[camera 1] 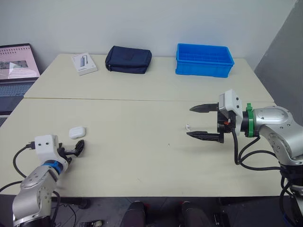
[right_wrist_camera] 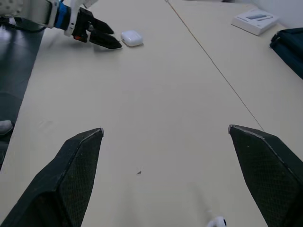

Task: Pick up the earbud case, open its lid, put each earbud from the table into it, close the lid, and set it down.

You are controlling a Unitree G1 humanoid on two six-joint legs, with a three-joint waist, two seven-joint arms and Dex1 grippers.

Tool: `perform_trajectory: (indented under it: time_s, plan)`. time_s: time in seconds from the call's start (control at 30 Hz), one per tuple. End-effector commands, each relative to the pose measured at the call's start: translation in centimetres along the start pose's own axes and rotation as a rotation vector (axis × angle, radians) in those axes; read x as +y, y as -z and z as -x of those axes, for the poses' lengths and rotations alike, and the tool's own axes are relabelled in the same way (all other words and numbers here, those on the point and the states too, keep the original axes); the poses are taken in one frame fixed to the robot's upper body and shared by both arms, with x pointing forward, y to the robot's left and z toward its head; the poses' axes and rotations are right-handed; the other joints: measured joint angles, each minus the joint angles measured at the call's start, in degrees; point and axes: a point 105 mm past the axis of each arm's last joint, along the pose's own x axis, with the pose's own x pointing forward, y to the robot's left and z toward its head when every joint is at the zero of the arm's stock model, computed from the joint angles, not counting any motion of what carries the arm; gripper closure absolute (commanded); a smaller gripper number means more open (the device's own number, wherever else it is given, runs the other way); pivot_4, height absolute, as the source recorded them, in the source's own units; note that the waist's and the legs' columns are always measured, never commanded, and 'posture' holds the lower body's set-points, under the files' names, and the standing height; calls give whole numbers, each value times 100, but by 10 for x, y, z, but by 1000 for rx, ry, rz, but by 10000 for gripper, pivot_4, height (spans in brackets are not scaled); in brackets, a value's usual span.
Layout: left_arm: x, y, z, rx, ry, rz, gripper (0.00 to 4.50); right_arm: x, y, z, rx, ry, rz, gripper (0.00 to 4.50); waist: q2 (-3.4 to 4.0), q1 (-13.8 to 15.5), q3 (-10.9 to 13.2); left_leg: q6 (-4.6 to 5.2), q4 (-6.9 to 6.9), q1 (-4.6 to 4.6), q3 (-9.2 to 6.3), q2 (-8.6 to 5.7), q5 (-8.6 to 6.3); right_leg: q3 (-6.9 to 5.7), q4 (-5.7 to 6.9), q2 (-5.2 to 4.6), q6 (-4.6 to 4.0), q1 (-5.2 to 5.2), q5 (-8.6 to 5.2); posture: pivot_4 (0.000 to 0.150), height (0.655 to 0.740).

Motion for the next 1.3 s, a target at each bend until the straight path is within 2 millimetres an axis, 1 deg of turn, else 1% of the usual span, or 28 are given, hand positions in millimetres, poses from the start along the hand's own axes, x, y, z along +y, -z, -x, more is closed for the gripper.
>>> perform_trajectory:
  time_s: [0.03,0.17,0.27,0.47,0.57,0.67,0.77,0.8,0.9,0.97,1.03,1.1,1.13,1.17,1.23,1.3]
  plan:
    - [-11,8,-10,45,25,14,0,3,-14,-2,-31,-37,39,648,2,4,-1,0,2,2,0,0,0,0,3,3,-1,2,1,1500,7400]
    - [-21,8,-19,61,34,35,0,8,-16,-4,-38,-59,39,648,4,16,-2,0,7,4,-3,1,1,-1,10,5,-2,2,2,1500,7400]
    - [-21,8,-24,75,12,41,0,9,-17,-6,-44,-62,33,648,7,20,-4,0,12,4,-3,0,2,0,18,5,-2,2,2,1500,7400]
    - [-30,9,-31,97,34,31,0,9,-17,-8,-49,-59,28,648,13,21,-7,0,39,5,-4,-1,1,0,45,6,-3,1,0,1500,7400]
    - [-29,8,-33,101,31,35,0,10,-19,-8,-54,-58,26,648,18,23,-9,0,47,3,-5,-1,1,0,46,6,-3,2,0,1500,7400]
    - [-24,12,-35,123,11,38,5831,10,-19,-9,-60,-54,22,0,20,28,-10,0,49,2,-5,-1,1,0,46,6,-3,2,0,1500,7400]
    - [-20,15,-37,146,6,30,15223,10,-20,-8,-63,-46,16,0,30,31,-16,0,49,2,-4,-1,1,1,46,6,-2,2,0,1500,7400]
    - [-18,16,-37,152,3,24,16931,10,-20,-8,-63,-43,14,0,31,32,-17,0,49,2,-4,-1,1,1,46,6,-3,2,0,1500,7400]
    - [-16,17,-38,157,9,13,17061,12,-19,-7,-58,-37,12,0,51,33,-28,0,50,4,-5,-2,1,-1,48,6,-3,3,-1,1500,7400]
    - [-22,14,-37,146,72,-44,17062,12,-17,-4,-49,-27,13,0,57,33,-32,0,49,5,-4,-2,1,0,48,6,-4,2,-1,1500,7400]
    - [-34,11,-36,126,172,-79,17063,11,-16,-1,-45,-14,8,0,56,34,-32,0,49,3,-5,-2,1,-2,49,8,-6,1,-3,1500,7400]
    - [-58,4,-31,78,350,-179,17064,12,-11,3,-26,-3,-14,0,57,40,-30,0,49,-3,-2,-1,0,1,44,4,-6,-3,-3,1500,7400]
    - [-71,1,-27,52,445,-225,17065,12,-9,5,-16,2,-23,0,57,54,-30,0,48,-8,-1,-1,0,2,39,-1,-5,-4,-3,1500,7400]
    - [-91,-2,-19,11,576,-267,17066,14,-7,7,-12,6,-48,0,57,69,-30,0,49,-10,1,-7,0,3,37,-11,-6,-4,-4,1500,7400]
    - [-123,-5,-3,-40,782,-327,17068,16,-3,8,-12,22,-119,0,56,90,-29,2,49,-17,4,-9,-1,4,14,-18,-12,-3,-8,1500,7400]
    - [-151,-9,10,-97,922,-352,17071,16,4,6,5,60,-226,0,51,94,-26,3,50,-30,2,-7,-2,3,-10,-20,-19,-2,-5,1500,7400]
